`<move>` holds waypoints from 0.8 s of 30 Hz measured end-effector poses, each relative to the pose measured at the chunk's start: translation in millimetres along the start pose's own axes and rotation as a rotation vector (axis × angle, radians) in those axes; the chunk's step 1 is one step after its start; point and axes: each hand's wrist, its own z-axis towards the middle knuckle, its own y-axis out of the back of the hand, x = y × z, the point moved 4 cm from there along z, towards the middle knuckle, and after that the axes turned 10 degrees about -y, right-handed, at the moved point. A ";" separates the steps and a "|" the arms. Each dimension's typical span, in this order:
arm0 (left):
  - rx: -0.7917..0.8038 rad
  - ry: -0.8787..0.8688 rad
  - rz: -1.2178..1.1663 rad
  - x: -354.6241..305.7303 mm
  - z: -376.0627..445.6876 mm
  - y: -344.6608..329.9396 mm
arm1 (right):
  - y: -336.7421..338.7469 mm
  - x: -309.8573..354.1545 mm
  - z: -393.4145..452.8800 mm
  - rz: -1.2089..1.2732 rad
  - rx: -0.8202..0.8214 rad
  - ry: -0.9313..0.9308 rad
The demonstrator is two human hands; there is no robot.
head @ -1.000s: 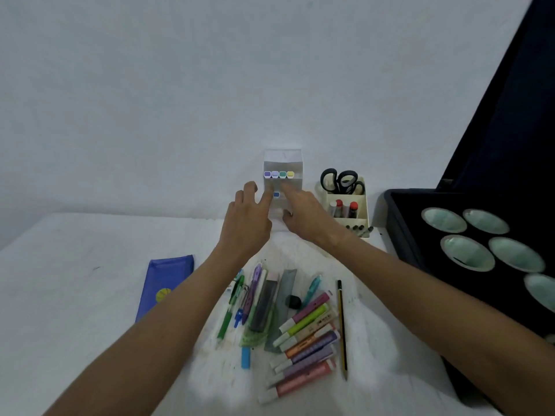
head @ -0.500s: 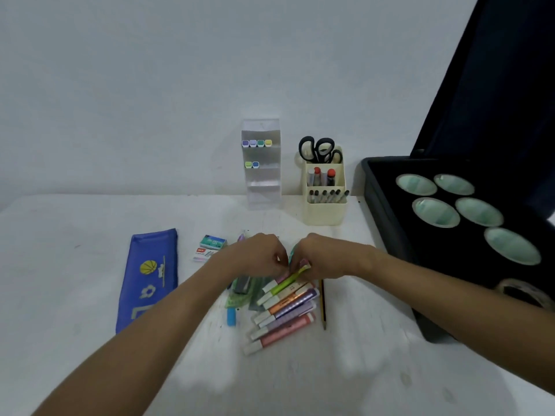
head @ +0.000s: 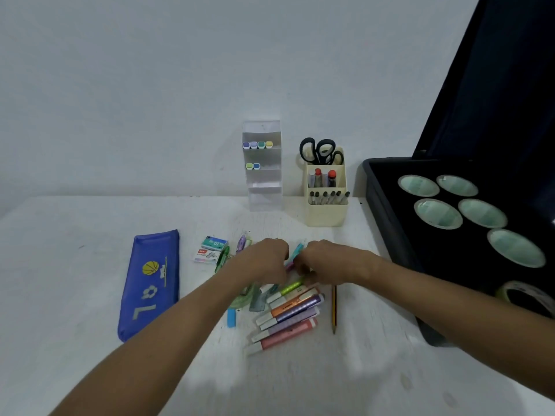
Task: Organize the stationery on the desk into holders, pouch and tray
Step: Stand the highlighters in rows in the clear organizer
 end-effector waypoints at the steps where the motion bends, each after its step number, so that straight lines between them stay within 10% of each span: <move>1: 0.019 0.029 -0.033 2.6 -1.2 5.2 | 0.4 -0.8 -0.3 -0.022 0.006 -0.004; 11: -0.344 0.023 -0.726 36.2 -32.3 85.4 | 64.8 -29.8 -6.3 0.416 -0.057 -0.129; 19: -0.890 -0.023 -0.489 51.5 -35.0 156.8 | 109.3 -38.8 0.2 0.961 -0.180 -0.263; 24: -1.041 -0.160 -0.197 39.3 -31.4 167.6 | 130.9 -38.9 11.9 0.628 -0.422 -0.271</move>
